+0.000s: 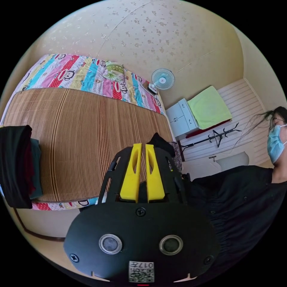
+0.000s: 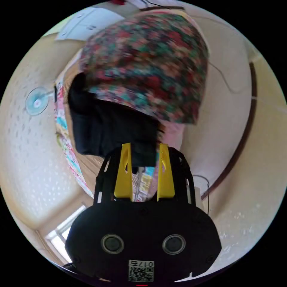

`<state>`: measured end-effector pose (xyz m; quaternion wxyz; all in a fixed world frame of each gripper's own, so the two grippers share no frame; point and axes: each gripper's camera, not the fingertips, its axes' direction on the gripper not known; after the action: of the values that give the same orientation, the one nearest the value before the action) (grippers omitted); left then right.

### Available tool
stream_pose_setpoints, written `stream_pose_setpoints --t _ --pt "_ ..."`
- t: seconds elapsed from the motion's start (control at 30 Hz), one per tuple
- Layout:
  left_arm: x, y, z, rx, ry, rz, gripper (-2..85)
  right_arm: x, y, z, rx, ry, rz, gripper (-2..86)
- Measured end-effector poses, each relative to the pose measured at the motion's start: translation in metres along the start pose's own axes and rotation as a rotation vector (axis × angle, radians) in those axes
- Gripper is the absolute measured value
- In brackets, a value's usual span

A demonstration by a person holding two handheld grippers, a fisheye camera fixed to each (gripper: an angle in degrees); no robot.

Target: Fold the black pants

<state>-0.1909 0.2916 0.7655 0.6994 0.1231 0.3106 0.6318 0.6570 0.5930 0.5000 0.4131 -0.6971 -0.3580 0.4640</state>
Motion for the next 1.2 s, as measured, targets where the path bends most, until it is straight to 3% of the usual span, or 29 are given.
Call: stream_pose_setpoints --t 0.1,0.2,0.27,0.43,0.5,0.57,0.63,0.8,0.97,1.1,1.2 --pt "-0.01 0.001 0.013 -0.038 0.006 -0.019 4.3 0.058 0.018 0.021 -0.033 -0.063 0.107 14.2" --pt "-0.015 -0.002 0.03 -0.059 0.04 -0.014 4.8 0.086 0.031 0.039 -0.045 -0.257 0.129 13.6" --pt "-0.014 -0.005 0.042 -0.072 0.063 -0.003 4.8 0.091 0.035 0.048 -0.059 -0.384 0.093 10.0" --pt "0.0 -0.009 0.072 -0.12 0.104 0.092 4.8 0.099 0.041 0.031 -0.039 -0.448 0.069 2.7" --pt "0.005 -0.006 0.079 -0.137 0.093 0.142 4.8 0.095 0.045 0.015 -0.031 -0.608 -0.038 2.1" --pt "0.011 -0.002 0.087 -0.16 0.089 0.197 5.1 0.079 0.048 -0.011 -0.062 -0.918 -0.217 1.6" --pt "0.021 0.002 0.106 -0.211 0.129 0.292 6.2 0.058 0.051 -0.032 -0.092 -0.99 -0.343 1.4" --pt "0.064 0.006 0.149 -0.311 0.212 0.512 8.0 -0.034 0.078 -0.086 -0.241 -0.856 -0.741 1.2" --pt "0.115 0.013 0.169 -0.35 0.197 0.713 11.5 -0.12 0.157 -0.138 -0.498 -0.909 -1.221 1.0" --pt "0.144 0.021 0.157 -0.271 0.191 0.842 13.6 -0.158 0.225 -0.165 -0.589 -0.82 -1.473 0.9" --pt "0.161 0.026 0.136 -0.191 0.121 0.96 14.3 -0.167 0.26 -0.183 -0.657 -0.871 -1.584 0.8"
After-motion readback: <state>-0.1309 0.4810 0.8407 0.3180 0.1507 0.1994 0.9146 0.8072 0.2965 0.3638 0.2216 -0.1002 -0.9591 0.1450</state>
